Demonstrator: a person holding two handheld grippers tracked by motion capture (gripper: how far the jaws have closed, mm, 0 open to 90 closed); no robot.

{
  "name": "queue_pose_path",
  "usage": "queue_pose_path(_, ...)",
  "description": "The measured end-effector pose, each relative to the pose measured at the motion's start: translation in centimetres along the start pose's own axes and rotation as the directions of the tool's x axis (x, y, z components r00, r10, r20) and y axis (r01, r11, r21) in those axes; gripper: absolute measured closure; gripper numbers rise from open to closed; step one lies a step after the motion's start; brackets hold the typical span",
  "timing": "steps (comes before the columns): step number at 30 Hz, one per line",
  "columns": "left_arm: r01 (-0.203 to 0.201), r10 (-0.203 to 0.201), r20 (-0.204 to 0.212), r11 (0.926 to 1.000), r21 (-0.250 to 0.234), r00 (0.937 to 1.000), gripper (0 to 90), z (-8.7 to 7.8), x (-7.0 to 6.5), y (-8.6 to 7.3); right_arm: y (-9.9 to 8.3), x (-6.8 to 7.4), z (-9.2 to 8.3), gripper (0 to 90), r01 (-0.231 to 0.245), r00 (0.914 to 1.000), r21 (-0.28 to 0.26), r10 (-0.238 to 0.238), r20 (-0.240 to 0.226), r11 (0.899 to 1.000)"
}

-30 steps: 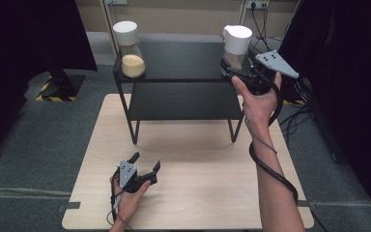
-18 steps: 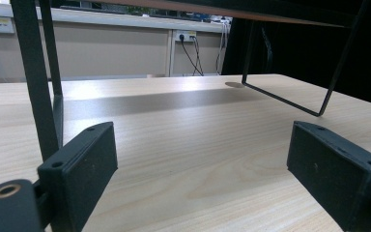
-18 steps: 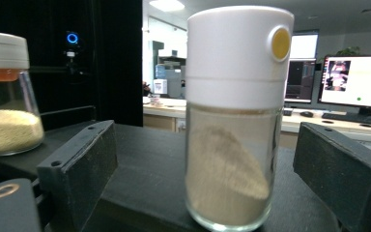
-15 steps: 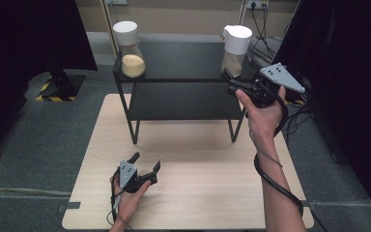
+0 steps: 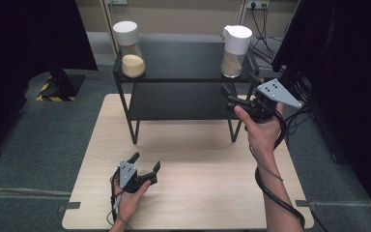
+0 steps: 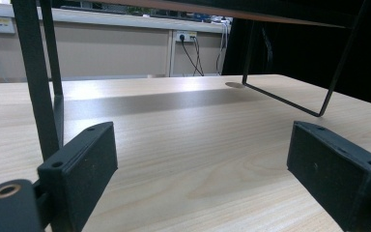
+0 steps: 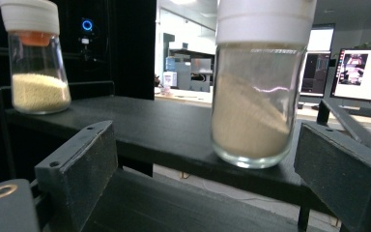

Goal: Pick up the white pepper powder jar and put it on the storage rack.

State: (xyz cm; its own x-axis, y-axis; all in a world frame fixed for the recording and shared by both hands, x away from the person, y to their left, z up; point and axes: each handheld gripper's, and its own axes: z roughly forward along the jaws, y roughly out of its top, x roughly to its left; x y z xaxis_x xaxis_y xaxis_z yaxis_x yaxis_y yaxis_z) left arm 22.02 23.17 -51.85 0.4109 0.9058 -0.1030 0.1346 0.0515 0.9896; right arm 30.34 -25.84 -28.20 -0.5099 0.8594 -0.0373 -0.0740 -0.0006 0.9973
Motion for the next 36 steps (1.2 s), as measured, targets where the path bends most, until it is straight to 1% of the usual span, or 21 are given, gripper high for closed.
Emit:
queue_pose_path(10,-0.001,0.001,0.000,1.0000,0.000,1.0000,10.0,0.0,0.0,0.0,-1.5,0.4,-0.8,8.4,0.000,0.9999,0.019,0.000,-0.012,1.000)
queue_pose_path(18,-0.004,0.004,-0.001,1.0000,-0.001,1.0000,10.0,0.0,-0.1,0.0,-3.0,0.5,-1.6,8.3,-0.001,0.9997,0.037,0.001,-0.023,0.999)
queue_pose_path(29,-0.004,0.004,0.000,1.0000,-0.001,1.0000,10.0,0.0,-0.1,0.0,-3.9,0.8,-2.7,8.3,-0.005,0.9985,0.044,0.008,-0.054,0.999)
queue_pose_path(36,-0.005,0.005,0.000,1.0000,-0.001,1.0000,10.0,0.0,-0.1,0.0,-4.6,1.0,-3.0,8.3,-0.009,0.9984,0.054,0.012,-0.056,0.999)
